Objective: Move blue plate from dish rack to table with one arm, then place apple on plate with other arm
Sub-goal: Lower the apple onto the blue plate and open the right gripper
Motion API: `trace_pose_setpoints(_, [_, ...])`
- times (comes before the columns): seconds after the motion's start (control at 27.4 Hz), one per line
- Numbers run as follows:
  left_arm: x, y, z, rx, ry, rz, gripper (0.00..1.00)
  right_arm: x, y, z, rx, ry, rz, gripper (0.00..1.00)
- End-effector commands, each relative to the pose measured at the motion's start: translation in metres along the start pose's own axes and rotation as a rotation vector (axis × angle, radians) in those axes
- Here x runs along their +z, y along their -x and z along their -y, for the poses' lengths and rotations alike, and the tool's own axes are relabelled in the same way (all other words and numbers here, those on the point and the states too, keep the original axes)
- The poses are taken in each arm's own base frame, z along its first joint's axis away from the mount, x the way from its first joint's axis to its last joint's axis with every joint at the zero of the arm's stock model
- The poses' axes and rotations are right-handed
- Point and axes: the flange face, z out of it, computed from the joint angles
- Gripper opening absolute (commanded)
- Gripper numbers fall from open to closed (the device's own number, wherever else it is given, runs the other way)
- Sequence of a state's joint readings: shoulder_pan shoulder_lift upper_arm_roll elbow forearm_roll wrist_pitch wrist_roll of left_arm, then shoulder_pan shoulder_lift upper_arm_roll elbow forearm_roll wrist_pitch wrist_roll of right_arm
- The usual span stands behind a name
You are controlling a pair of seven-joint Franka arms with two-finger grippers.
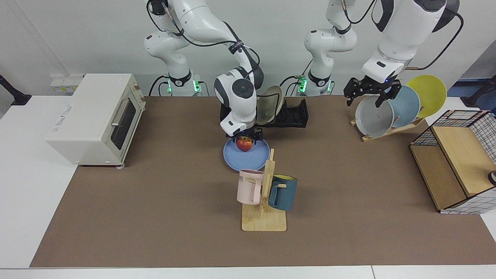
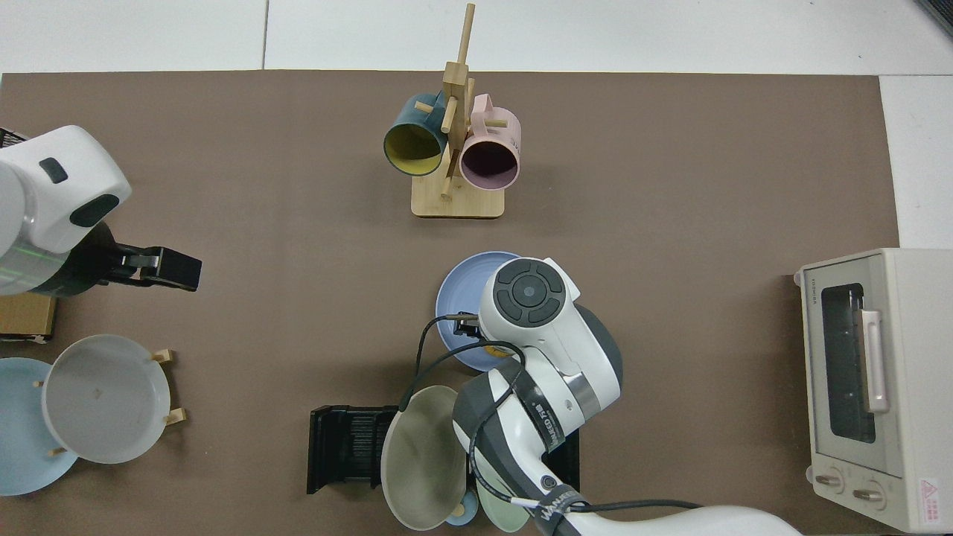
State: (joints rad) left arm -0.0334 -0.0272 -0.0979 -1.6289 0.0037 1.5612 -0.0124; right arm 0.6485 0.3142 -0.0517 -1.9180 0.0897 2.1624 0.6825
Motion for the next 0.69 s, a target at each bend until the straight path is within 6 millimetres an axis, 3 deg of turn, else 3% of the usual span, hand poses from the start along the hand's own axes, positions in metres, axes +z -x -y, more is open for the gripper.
trace_pose_setpoints(0.0, [-0.007, 0.005, 0.005, -0.001, -0.017, -0.004, 1.0, -0.052, -0.003, 0.0, 0.002, -0.004, 0.004, 1.0])
trace_pose_setpoints(0.18, [-0.007, 0.005, 0.003, 0.002, -0.017, -0.004, 1.0, -0.104, -0.006, -0.012, -0.037, -0.049, -0.042, 1.0])
trace_pose_setpoints(0.33, [-0.007, 0.005, 0.004, 0.0, -0.017, -0.004, 1.0, -0.139, -0.022, -0.046, -0.003, -0.084, -0.088, 1.0])
trace_pose_setpoints(0.66, [-0.007, 0.005, 0.005, -0.001, -0.017, -0.004, 1.0, -0.191, -0.065, -0.135, -0.102, -0.085, -0.172, 1.0])
